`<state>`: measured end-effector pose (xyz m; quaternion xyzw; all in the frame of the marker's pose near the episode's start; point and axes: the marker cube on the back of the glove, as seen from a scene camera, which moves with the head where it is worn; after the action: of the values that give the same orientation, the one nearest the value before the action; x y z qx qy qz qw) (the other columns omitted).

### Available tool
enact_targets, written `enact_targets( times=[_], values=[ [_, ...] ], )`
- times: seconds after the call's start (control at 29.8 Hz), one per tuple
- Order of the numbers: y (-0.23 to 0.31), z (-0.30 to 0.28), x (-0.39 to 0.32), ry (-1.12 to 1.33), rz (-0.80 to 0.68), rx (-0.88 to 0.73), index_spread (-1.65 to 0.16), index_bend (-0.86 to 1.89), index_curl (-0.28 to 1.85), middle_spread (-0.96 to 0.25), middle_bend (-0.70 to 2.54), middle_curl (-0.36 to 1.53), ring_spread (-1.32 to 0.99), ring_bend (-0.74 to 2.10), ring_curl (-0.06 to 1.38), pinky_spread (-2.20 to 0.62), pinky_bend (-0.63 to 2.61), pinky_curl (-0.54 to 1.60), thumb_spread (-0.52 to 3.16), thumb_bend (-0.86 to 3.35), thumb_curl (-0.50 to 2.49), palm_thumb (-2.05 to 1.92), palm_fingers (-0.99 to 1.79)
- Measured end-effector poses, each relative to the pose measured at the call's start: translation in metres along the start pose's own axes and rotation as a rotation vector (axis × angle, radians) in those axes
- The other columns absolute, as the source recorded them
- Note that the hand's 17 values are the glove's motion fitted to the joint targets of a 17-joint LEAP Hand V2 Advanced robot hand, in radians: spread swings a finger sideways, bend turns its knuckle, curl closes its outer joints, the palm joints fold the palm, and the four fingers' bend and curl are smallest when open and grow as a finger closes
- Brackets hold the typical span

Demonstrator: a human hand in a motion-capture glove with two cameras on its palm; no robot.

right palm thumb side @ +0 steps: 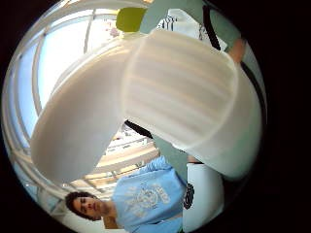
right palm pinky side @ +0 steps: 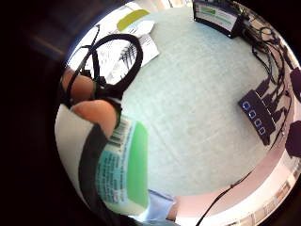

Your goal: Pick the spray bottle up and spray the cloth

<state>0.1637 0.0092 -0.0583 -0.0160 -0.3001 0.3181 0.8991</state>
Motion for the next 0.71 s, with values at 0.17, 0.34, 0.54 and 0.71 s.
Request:
enact_targets(
  times=[0.17, 0.34, 0.54, 0.71],
  values=[
    [-0.0028, -0.0018, -0.0019, -0.001, 0.006, -0.002, -0.27, 0.15, 0.39, -0.08, 0.16, 0.39, -0.04, 0.52, 0.41, 0.1, 0.27, 0.38, 0.6, -0.03, 0.64, 1.01, 1.11],
    [-0.0032, -0.0006, -0.0042, 0.004, 0.003, -0.006, -0.27, 0.15, 0.39, -0.08, 0.16, 0.39, -0.04, 0.54, 0.41, 0.09, 0.28, 0.38, 0.59, -0.03, 0.65, 1.01, 1.11],
    [-0.0048, 0.001, -0.0072, 0.025, -0.002, -0.015, -0.26, 0.15, 0.4, -0.08, 0.16, 0.38, -0.04, 0.55, 0.42, 0.08, 0.29, 0.38, 0.59, -0.03, 0.66, 1.0, 1.11],
    [-0.0066, 0.0011, -0.0102, 0.028, -0.004, -0.026, -0.26, 0.15, 0.4, -0.08, 0.16, 0.38, -0.04, 0.56, 0.42, 0.07, 0.3, 0.38, 0.58, -0.03, 0.66, 0.99, 1.11]
  ],
)
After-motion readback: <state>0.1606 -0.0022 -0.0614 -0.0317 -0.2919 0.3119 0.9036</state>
